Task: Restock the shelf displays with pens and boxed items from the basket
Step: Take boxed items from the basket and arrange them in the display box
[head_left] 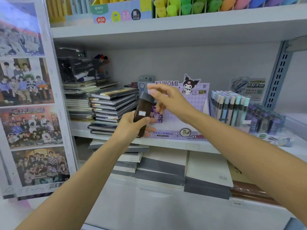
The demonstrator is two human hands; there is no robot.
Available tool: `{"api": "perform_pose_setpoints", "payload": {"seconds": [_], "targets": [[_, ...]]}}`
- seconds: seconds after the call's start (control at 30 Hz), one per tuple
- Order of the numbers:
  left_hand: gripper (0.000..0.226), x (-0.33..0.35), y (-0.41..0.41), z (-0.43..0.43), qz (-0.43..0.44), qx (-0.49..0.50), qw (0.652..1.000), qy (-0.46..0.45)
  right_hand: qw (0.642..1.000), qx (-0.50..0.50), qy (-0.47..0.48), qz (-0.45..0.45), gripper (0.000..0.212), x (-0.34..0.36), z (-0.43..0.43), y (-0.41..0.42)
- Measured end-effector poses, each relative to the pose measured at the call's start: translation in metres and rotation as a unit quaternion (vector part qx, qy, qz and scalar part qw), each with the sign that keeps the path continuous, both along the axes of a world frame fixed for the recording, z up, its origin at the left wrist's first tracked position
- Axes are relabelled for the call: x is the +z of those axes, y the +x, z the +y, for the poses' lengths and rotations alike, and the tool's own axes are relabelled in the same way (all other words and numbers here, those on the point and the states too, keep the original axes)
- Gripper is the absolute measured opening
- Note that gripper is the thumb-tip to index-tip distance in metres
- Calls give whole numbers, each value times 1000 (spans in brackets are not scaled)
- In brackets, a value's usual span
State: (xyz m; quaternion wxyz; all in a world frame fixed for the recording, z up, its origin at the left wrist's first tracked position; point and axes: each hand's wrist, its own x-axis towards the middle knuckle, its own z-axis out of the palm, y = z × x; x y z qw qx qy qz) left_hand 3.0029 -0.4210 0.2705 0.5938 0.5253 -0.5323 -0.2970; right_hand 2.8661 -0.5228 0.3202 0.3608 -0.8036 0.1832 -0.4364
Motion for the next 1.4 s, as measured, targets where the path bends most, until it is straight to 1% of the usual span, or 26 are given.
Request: {"api": "perform_pose_setpoints", "payload": {"seconds": [0.03,0.07,0.13,0.2,0.27,0.33,0.4,0.43,0.5,0.57,0.63,0.7,0.77,0.9,1.1,1.17,1.27,1.33,1.4], "targets": [[12,0,-3,0,-21,-1,1000,-1,999,25,27,2,29,1,6,1],[12,0,-7,1,-46,1,999,-2,999,31,35,6,25,2,10,1],[14,1,-13,3,-87,3,996,5,1000,13,28,5,21,3,15,0],[16,4,-18,4,-86,-1,996,14,999,-2,43,-12,21,2,16,-4],[16,5,-23,5,-99,-4,995,16,997,-10,74,-31,26,0,16,-7],[23,4,-27,4,-143,1,990,8,992,-20,118,-41,38,-2,15,-9],[34,0,-26,5,-195,21,981,-9,989,-30,145,-29,39,-2,13,-13],[40,-3,-24,6,-228,39,973,-23,990,-50,134,-24,37,-2,10,-17],[55,-11,-15,7,-313,101,943,-52,990,-117,74,-36,36,0,2,-25],[56,-21,-6,6,-428,152,889,-63,983,-172,13,-65,37,4,-4,-31],[52,-33,1,3,-539,153,827,-39,979,-187,-28,-74,34,5,-8,-32],[54,-46,5,0,-592,150,792,-11,980,-187,-62,-41,30,1,-10,-27],[58,-53,5,-2,-616,164,770,-12,979,-180,-93,-4,30,-8,-11,-20],[61,-57,4,-2,-643,168,747,-32,967,-187,-168,49,29,-22,-15,-10],[67,-62,6,1,-647,162,744,-47,962,-146,-192,127,26,-7,-22,-8],[67,-63,5,0,-649,166,741,-48,953,-147,-222,146,26,-6,-21,0],[69,-64,6,0,-655,169,735,-46,931,-171,-260,190,32,-7,-23,12],[70,-66,6,1,-657,170,734,-44,927,-190,-260,193,35,-8,-24,12],[70,-68,6,1,-658,171,732,-47,935,-189,-253,164,38,-14,-23,10]]}}
